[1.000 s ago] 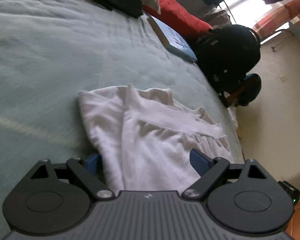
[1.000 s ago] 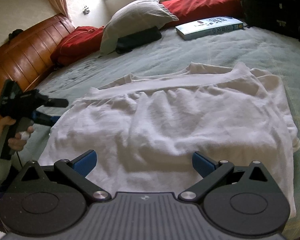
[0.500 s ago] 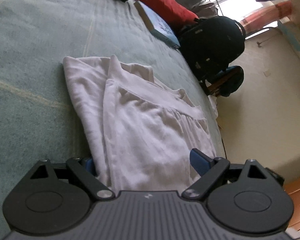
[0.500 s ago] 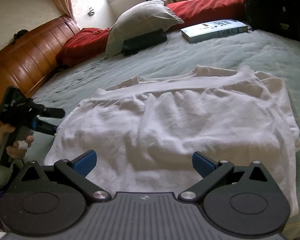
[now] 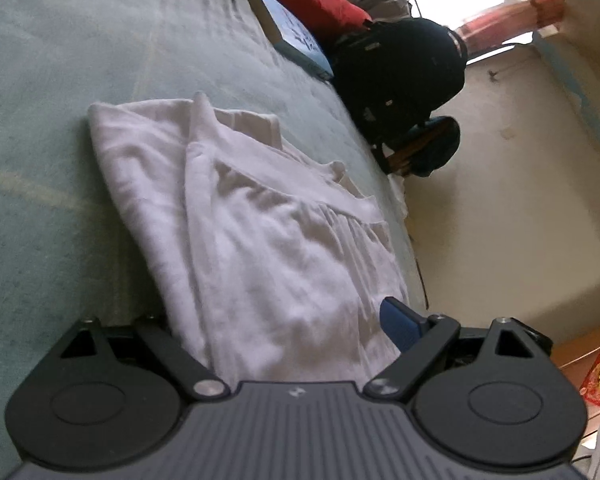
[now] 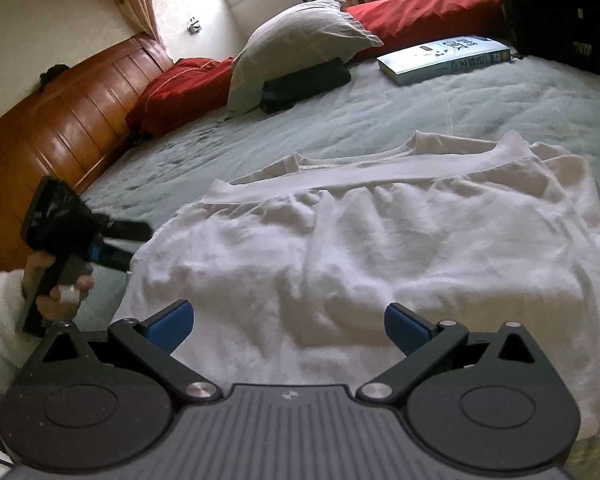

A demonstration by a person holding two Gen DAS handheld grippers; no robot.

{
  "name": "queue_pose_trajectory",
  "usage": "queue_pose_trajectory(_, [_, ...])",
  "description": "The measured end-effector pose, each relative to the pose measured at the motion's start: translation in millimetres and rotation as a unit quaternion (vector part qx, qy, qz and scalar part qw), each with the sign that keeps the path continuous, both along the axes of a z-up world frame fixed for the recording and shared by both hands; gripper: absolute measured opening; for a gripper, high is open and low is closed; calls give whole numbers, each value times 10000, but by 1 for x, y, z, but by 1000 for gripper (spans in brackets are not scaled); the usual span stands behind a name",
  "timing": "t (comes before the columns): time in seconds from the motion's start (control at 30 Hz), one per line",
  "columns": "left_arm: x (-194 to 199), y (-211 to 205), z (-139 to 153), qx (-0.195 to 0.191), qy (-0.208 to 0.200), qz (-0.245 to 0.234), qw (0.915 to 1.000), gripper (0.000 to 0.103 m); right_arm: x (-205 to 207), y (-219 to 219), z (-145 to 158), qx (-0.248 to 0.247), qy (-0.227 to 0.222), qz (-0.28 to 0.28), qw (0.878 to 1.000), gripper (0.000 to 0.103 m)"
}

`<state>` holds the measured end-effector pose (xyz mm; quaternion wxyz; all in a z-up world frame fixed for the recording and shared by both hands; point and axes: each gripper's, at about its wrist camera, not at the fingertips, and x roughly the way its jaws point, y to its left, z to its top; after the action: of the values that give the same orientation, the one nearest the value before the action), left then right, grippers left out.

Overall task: Fold clothes
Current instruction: 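Roll the left gripper and lower it to the shirt side edge, then close the left gripper on the shirt side edge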

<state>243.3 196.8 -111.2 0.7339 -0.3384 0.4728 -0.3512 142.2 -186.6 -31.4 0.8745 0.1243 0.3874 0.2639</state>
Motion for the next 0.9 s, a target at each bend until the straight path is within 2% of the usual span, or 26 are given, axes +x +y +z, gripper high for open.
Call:
queue_pose_trajectory(0.07, [9,0,-4,21,123,23,9999,83,0,-2,0,14,7,-34,10000,103])
queue_pose_trajectory(0.13, [18,-1,-7,144,193,79,9997,68,0,-4,-1,27,15,-68,10000,103])
queue_pose_trajectory(0.2, [24,-1,-10,345,290,170,9988,34,0,-5,-1,40,23,-102,9999,103])
queue_pose_trajectory(0.23, [23,-4,-7,451,251,182,9985,28,-1,-6,-1,44,16,-112,9999,103])
queue_pose_trajectory(0.4, [17,-14,7,976,59,238,9949,24,1,-9,0,145,16,-107,9998,103])
queue_pose_trajectory(0.5, [14,-21,15,1290,-56,271,9913,18,7,-6,1,232,122,-12,9997,103])
queue_pose_trajectory(0.6, [11,-27,23,1603,-171,305,9865,16,15,-2,6,280,138,109,9995,103])
queue_pose_trajectory(0.73, [6,-28,38,1588,-336,381,9860,16,29,8,15,303,100,198,9993,103])
queue_pose_trajectory(0.9, [3,-30,51,1491,-486,434,9867,15,54,24,17,662,368,259,9968,103])
